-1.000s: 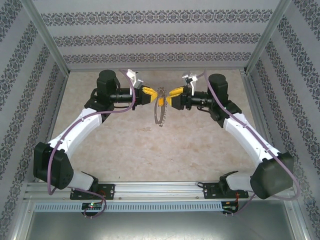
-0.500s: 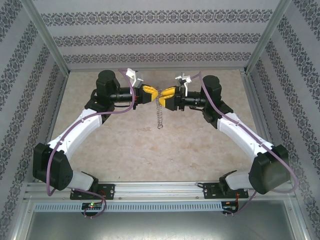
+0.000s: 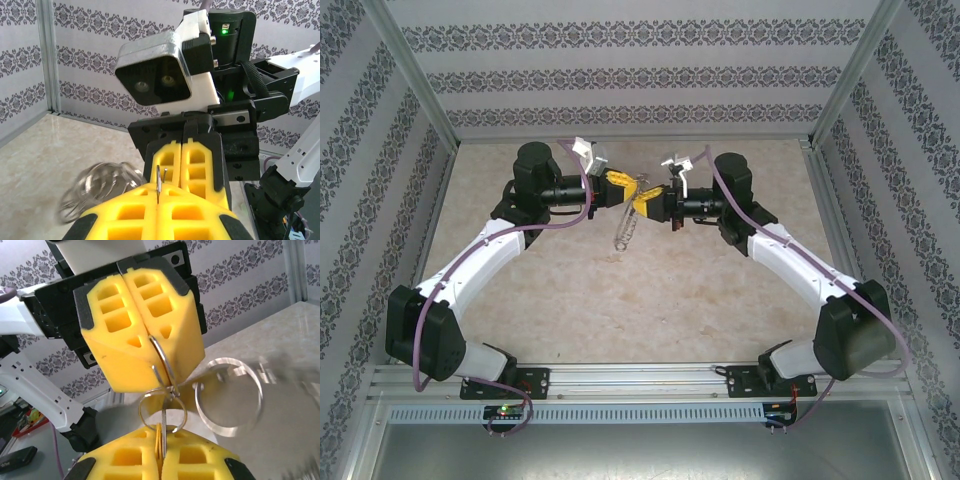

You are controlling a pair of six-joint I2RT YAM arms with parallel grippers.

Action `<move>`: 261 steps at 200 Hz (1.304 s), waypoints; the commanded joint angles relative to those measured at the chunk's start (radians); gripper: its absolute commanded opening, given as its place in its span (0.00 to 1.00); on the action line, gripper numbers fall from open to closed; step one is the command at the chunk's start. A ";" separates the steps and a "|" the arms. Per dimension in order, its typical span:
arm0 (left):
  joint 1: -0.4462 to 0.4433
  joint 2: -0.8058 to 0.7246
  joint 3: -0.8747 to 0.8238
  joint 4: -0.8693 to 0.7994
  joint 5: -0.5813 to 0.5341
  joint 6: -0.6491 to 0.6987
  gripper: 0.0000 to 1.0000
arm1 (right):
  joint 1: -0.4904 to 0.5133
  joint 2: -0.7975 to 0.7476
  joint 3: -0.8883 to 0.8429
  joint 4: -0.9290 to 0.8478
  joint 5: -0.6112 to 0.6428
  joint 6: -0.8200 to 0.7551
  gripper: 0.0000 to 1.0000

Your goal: Put the keys on the keyring

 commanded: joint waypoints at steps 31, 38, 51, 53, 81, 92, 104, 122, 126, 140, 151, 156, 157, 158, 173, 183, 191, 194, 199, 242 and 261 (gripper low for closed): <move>-0.022 -0.024 -0.002 0.071 -0.003 -0.004 0.00 | 0.006 0.000 0.056 -0.211 -0.056 -0.137 0.43; -0.023 -0.024 -0.003 0.071 -0.003 -0.002 0.00 | -0.016 -0.027 0.034 -0.190 -0.056 -0.122 0.47; -0.024 -0.023 -0.005 0.071 -0.003 -0.003 0.00 | -0.057 -0.079 0.011 -0.185 -0.066 -0.111 0.48; -0.023 -0.022 -0.004 0.071 -0.003 -0.004 0.00 | -0.061 -0.088 0.008 -0.186 -0.067 -0.111 0.49; -0.024 -0.017 -0.007 0.071 0.004 -0.003 0.00 | -0.129 -0.169 0.011 -0.205 -0.080 -0.110 0.50; -0.025 -0.018 -0.006 0.070 0.009 -0.002 0.00 | -0.149 -0.185 0.019 -0.189 -0.069 -0.100 0.49; -0.025 -0.017 -0.006 0.070 0.014 -0.002 0.00 | -0.158 -0.184 0.040 -0.176 -0.055 -0.093 0.48; -0.027 -0.013 -0.006 0.071 0.019 -0.002 0.00 | -0.155 -0.147 0.084 -0.154 -0.073 -0.074 0.45; -0.027 -0.012 -0.006 0.072 0.021 -0.003 0.00 | -0.154 -0.137 0.095 -0.152 -0.078 -0.072 0.44; -0.029 -0.008 -0.003 0.073 0.029 -0.005 0.00 | -0.147 -0.107 0.125 -0.143 -0.086 -0.069 0.43; -0.030 -0.007 -0.001 0.075 0.033 -0.007 0.00 | -0.141 -0.085 0.144 -0.139 -0.098 -0.069 0.41; -0.030 -0.006 -0.001 0.075 0.035 -0.008 0.00 | -0.138 -0.076 0.151 -0.139 -0.100 -0.069 0.41; -0.030 -0.006 -0.001 0.075 0.036 -0.008 0.00 | -0.138 -0.074 0.152 -0.139 -0.100 -0.069 0.41; -0.031 -0.005 -0.001 0.075 0.036 -0.008 0.00 | -0.137 -0.072 0.155 -0.138 -0.100 -0.069 0.41; -0.032 -0.003 0.005 0.073 0.047 -0.011 0.00 | -0.128 -0.048 0.170 -0.134 -0.110 -0.068 0.41; -0.033 0.000 0.007 0.070 0.052 -0.011 0.00 | -0.121 -0.036 0.178 -0.131 -0.116 -0.068 0.41; -0.033 0.000 0.011 0.070 0.055 -0.011 0.00 | -0.115 -0.028 0.181 -0.130 -0.116 -0.068 0.42; -0.035 0.001 0.010 0.069 0.056 -0.011 0.00 | -0.113 -0.025 0.184 -0.130 -0.116 -0.067 0.42; -0.035 0.000 0.012 0.066 0.055 -0.011 0.00 | -0.109 -0.021 0.186 -0.129 -0.121 -0.068 0.42; -0.042 0.005 0.018 0.052 0.059 -0.002 0.00 | -0.084 0.000 0.194 -0.128 -0.124 -0.072 0.41; -0.045 0.006 0.020 0.053 0.056 -0.002 0.00 | -0.082 0.006 0.195 -0.128 -0.124 -0.072 0.38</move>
